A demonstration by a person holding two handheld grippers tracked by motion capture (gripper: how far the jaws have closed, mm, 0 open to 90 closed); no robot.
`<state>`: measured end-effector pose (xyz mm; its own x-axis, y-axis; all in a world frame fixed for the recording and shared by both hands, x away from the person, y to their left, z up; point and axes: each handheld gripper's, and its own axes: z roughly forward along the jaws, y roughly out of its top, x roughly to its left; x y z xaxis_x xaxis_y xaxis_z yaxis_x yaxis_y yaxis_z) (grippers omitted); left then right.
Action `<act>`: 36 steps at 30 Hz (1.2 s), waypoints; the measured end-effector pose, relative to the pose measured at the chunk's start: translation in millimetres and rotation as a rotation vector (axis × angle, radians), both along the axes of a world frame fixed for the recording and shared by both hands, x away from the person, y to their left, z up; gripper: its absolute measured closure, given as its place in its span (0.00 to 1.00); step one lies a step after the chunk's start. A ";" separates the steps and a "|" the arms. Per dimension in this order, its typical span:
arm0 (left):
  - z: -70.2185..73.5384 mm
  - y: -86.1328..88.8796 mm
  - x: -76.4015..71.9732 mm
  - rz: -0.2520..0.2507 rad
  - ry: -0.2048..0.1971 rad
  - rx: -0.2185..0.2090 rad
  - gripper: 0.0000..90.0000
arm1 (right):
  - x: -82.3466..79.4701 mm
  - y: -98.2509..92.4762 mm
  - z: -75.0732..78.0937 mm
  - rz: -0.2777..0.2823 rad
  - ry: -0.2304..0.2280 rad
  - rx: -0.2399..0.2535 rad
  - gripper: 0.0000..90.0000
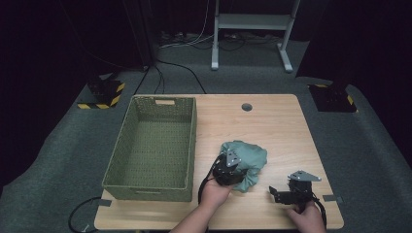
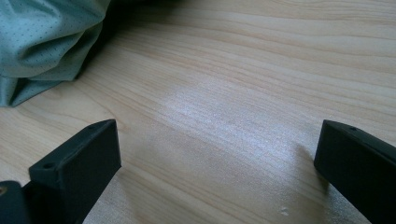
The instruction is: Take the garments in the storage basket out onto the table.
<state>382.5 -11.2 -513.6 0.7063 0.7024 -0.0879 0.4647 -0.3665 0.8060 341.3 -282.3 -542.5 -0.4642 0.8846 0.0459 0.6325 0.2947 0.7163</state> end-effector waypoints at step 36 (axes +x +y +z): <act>-9.9 -3.3 7.9 -0.012 0.071 -0.004 0.38 | 0.0 0.5 -0.1 0.000 -0.001 -0.007 0.00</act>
